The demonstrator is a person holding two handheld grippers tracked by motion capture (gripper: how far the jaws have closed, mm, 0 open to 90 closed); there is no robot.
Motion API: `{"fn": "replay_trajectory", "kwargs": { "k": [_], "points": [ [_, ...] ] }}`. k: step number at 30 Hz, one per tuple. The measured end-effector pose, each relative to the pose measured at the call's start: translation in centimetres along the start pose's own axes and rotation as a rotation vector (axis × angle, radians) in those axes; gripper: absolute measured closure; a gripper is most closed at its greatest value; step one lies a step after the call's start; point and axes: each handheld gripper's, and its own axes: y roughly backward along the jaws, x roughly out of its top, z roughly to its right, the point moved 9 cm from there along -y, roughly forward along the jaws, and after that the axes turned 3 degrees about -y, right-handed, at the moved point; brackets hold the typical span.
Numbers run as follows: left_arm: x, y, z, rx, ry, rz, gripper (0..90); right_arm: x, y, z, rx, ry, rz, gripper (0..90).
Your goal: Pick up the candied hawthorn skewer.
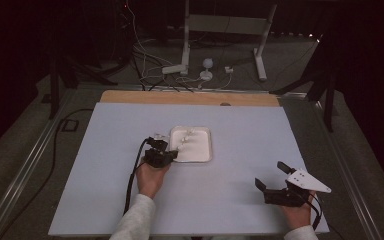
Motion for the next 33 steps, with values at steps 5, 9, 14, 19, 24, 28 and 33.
{"fn": "replay_trajectory", "kwargs": {
  "k": [5,9,14,19,24,28,33],
  "points": [
    [0.3,1.3,-0.1,-0.018,-0.006,0.048,90.0,-0.1,-0.1,0.1,-0.005,0.004,-0.006,0.0],
    [0.4,2.1,-0.1,-0.021,-0.02,0.07,90.0,-0.1,-0.1,0.2,-0.012,0.006,-0.012,0.0],
    [0.2,3.2,-0.1,-0.021,-0.026,0.108,90.0,-0.2,0.0,0.0,-0.01,-0.008,-0.018,0.0],
    [-0.2,4.3,-0.1,-0.032,-0.044,0.142,90.0,-0.1,-0.4,-0.5,0.013,-0.02,-0.024,0.0],
    [-0.9,5.0,0.1,-0.052,-0.057,0.171,90.0,0.9,-0.8,-1.1,0.036,-0.018,-0.009,0.0],
    [-1.1,5.3,0.1,-0.063,-0.06,0.178,90.0,2.3,-1.3,-1.5,0.06,-0.017,-0.001,0.0],
    [-1.1,5.9,0.2,-0.075,-0.057,0.195,90.0,4.2,-2.3,-2.1,0.103,-0.049,0.016,0.7]
  ]
}}
